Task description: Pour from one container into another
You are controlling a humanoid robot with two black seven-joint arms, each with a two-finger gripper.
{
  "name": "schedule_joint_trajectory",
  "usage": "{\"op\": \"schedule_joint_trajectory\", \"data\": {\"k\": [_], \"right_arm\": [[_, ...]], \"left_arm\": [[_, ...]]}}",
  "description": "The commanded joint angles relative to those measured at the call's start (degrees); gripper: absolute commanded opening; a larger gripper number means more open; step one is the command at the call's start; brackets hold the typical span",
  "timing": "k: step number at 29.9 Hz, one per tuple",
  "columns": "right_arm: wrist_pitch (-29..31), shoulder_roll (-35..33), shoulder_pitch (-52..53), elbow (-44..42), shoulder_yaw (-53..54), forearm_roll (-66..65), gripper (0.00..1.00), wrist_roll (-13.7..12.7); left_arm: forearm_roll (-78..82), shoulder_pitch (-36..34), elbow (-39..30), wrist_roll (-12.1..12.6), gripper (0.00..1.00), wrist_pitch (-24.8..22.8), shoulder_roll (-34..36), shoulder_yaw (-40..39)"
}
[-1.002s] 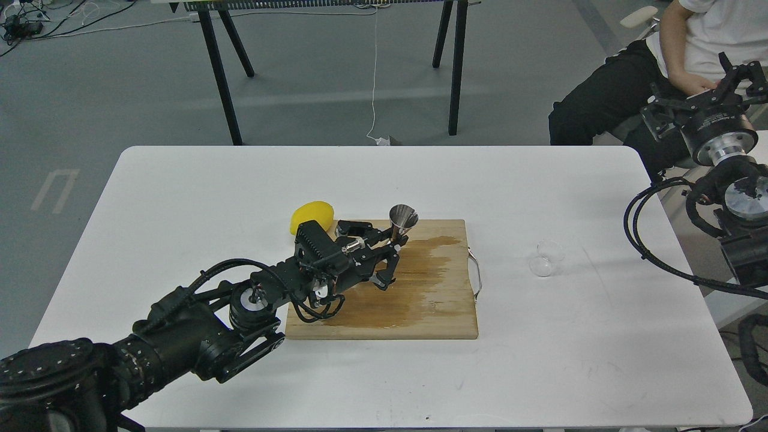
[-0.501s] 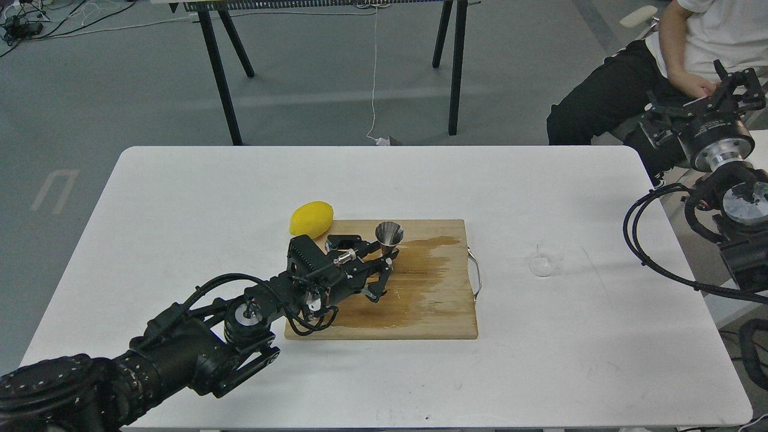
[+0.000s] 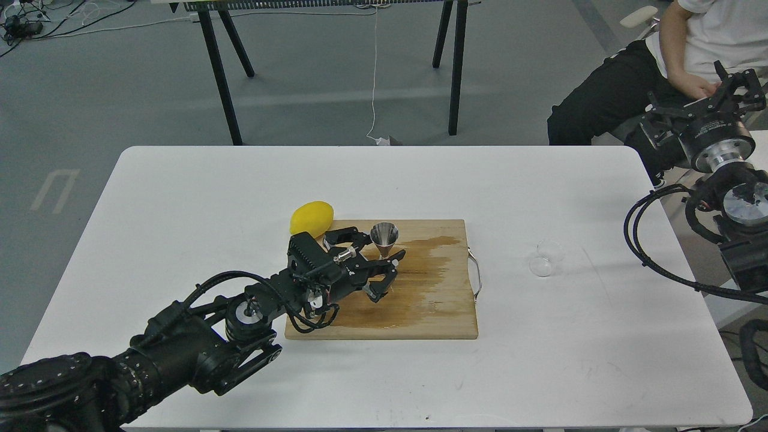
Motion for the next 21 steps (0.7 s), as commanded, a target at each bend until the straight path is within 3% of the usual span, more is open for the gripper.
{"op": "schedule_joint_trajectory", "data": {"k": [1,12,21], "right_arm": [[0.0,-0.1,-0.2,0.0,0.0,0.0,1.00,0.0],[0.0,-0.3,-0.3,0.0,0.0,0.0,1.00,0.0],[0.0,-2.2,-1.2,0.0,0.0,0.0,1.00,0.0]], "left_arm": [[0.0,-0.2,-1.6,-0.3,0.93,0.3,0.0,-3.0],[0.0,-0.4,-10.8,-0.2,0.95,-0.2,2.5,-3.9],[-1.1,-1.1,-19.8,-0.7,0.95,-2.1,9.6,-15.2]]}}
